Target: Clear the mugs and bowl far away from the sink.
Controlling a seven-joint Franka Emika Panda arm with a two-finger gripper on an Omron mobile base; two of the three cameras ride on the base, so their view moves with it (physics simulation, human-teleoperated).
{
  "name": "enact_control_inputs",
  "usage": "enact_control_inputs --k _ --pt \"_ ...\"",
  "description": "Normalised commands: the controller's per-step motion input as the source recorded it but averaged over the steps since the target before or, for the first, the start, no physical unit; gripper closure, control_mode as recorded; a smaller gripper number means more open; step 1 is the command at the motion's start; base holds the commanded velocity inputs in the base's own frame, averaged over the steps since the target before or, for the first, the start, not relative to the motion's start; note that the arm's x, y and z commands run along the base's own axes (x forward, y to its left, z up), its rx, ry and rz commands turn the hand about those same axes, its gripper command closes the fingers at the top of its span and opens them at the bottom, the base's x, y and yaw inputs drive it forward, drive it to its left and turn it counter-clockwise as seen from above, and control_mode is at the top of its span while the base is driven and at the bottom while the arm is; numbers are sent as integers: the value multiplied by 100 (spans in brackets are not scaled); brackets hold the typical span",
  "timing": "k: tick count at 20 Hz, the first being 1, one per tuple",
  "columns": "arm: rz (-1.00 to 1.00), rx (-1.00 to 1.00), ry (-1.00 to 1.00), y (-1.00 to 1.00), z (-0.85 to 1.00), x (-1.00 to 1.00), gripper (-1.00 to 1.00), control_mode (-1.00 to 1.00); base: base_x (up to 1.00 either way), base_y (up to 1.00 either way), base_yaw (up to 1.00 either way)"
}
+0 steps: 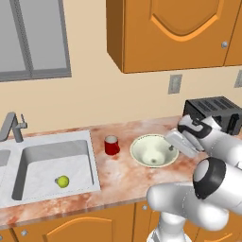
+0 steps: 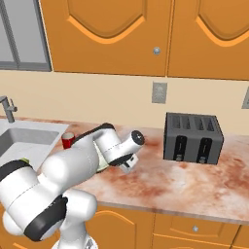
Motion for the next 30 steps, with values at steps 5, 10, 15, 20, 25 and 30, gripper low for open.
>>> enact_control_inputs --k 5,10,15,20,25,30 --pt "-12 9 -3 -18 55 -23 100 -100 0 0 0" --pt "-13 8 0 -19 64 -17 100 -100 0 0 0" --pt "-5 5 0 0 52 -7 100 -100 0 0 0" --pt "-6 0 1 0 34 -30 100 -100 0 0 0" --pt "-7 0 1 0 1 -18 100 -100 0 0 0" --pt "0 0 3 0 0 -6 100 -100 0 0 0"
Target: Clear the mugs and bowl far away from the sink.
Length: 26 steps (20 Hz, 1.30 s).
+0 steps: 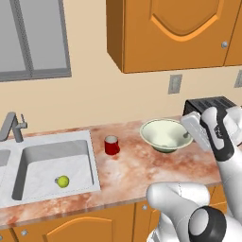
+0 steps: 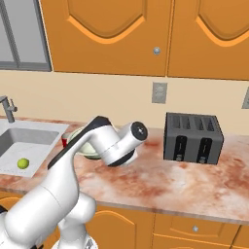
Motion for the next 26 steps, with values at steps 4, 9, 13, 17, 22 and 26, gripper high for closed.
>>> enact_control_inputs --k 4,9,13,17,22,26 --pt "0 0 0 0 0 -2 100 100 0 0 0" --pt "0 0 0 0 0 0 100 100 -56 -20 -13" --pt "0 0 0 0 0 0 100 100 -100 -60 -47" --pt "0 0 0 0 0 0 100 100 -79 -11 -80" --pt "0 0 0 0 0 0 100 100 -9 0 -100" --pt "0 0 0 0 0 0 100 100 -4 0 -100"
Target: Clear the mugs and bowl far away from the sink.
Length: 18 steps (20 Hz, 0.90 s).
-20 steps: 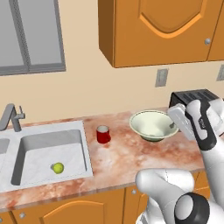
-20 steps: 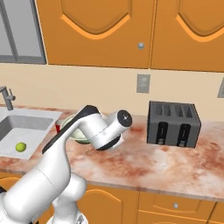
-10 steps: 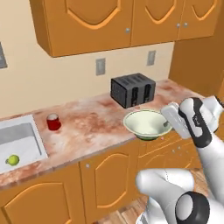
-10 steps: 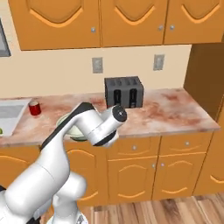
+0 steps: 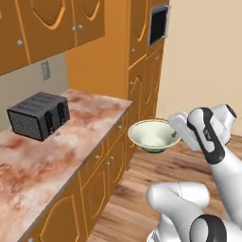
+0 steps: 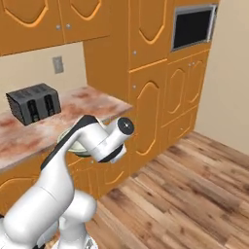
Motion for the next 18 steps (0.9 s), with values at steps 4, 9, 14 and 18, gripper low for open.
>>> enact_control_inputs --k 4,9,14,18 --pt "0 0 0 0 0 0 100 100 -4 0 -100" --pt "0 0 0 0 0 0 100 100 -2 0 -100" --pt "0 0 0 0 0 0 100 100 -1 0 -100" --pt "0 0 0 0 0 0 100 100 6 0 -95"
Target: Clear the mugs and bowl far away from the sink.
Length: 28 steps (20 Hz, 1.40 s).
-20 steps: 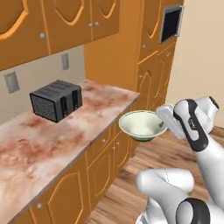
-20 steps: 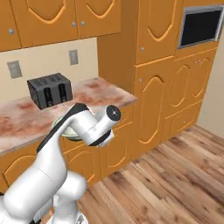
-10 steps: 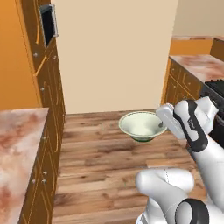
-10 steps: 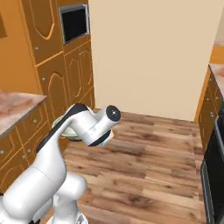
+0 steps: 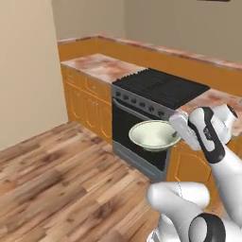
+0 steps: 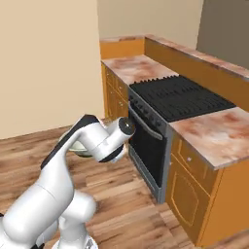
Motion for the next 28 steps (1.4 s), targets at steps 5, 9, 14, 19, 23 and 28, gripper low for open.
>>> enact_control_inputs --k 5,9,14,19,23,28 --pt "0 0 0 0 0 0 100 100 41 0 -78" --pt "0 0 0 0 0 0 100 100 56 4 -73" --pt "0 0 0 0 0 0 100 100 68 44 -70" --pt "0 0 0 0 0 0 100 100 73 67 -70" --pt "0 0 0 0 0 0 100 100 77 74 -68" --pt "0 0 0 0 0 0 100 100 67 71 -67"
